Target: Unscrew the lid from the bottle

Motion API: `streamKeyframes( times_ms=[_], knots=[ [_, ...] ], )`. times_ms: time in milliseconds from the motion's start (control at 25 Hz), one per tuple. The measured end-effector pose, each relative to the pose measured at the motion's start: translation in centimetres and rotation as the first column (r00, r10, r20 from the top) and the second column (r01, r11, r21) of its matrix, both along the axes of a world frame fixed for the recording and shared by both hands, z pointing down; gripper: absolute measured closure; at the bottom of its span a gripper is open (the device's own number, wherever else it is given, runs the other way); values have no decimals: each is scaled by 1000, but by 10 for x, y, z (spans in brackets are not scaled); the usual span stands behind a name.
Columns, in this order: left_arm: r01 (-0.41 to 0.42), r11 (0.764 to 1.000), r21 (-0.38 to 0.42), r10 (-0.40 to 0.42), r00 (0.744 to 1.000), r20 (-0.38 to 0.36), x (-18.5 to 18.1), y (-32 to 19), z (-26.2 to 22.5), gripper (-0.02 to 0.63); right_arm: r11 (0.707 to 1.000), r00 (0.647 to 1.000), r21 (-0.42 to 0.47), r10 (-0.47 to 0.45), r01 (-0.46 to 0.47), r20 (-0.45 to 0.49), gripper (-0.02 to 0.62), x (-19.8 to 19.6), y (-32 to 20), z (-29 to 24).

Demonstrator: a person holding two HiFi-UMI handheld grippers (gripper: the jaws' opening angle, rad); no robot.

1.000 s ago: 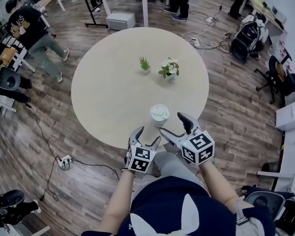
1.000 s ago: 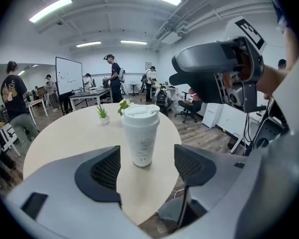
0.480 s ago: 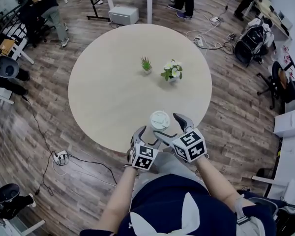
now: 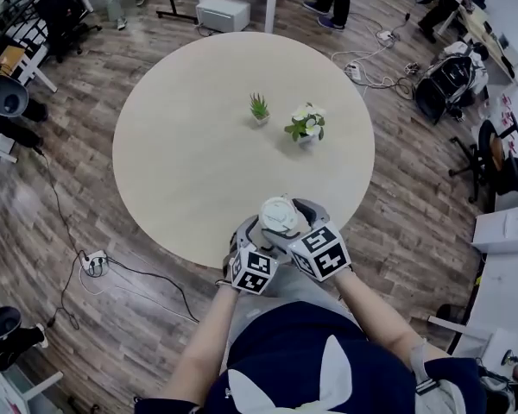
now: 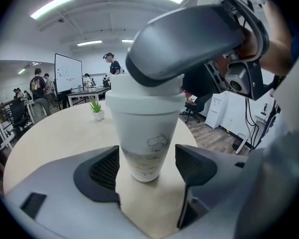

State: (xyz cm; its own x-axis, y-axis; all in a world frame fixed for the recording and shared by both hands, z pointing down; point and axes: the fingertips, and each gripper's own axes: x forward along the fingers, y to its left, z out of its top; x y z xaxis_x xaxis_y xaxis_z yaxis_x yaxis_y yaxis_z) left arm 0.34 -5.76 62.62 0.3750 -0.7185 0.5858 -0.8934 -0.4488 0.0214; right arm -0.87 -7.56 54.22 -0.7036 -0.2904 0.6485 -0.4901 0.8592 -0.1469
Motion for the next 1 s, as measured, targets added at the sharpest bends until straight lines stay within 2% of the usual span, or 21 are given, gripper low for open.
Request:
streamKeyframes(
  times_ms=[200,400,600,840,1000],
  knots=[
    [19,1000,-6,-19,1000,21,0,-10,7,272,999,998,20,-24,25,-61,201,-1,-3,8],
    [26,1000,-1,-26,1000,-16,0,-11,10,272,999,998,11,-50,51,-46,206,0,-2,8],
    [23,1000,3,-23,1000,-18,-1,-10,12,272,996,995,4,-88,89,-55,207,-1,-1,11],
    [6,1000,-8,-6,1000,-16,-2,-6,15,272,985,985,13,-169,169,-39,210,-2,4,12],
    [1,1000,-19,-1,1000,-13,1,-9,14,273,966,966,9,-259,259,-29,212,1,3,10]
  ],
)
